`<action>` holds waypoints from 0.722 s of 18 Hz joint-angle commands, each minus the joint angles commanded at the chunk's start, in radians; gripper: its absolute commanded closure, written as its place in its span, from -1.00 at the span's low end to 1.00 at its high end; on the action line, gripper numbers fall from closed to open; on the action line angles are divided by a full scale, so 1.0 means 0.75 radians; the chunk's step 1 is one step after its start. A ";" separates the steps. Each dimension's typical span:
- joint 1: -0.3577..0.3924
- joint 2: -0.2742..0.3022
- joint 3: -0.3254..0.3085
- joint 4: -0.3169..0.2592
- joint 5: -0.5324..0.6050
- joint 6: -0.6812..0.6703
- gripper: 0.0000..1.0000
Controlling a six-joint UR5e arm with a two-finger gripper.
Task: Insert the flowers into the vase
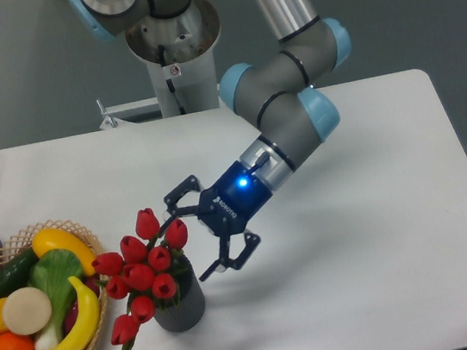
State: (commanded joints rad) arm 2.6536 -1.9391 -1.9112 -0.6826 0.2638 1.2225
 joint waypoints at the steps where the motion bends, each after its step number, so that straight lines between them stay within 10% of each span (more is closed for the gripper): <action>1: 0.029 0.022 -0.018 0.000 0.000 0.008 -1.00; 5: 0.129 0.088 -0.041 -0.002 0.128 0.010 -1.00; 13: 0.146 0.199 -0.053 -0.004 0.854 0.012 -1.00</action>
State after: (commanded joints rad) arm 2.7627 -1.7902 -1.9512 -0.6857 0.9044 1.2318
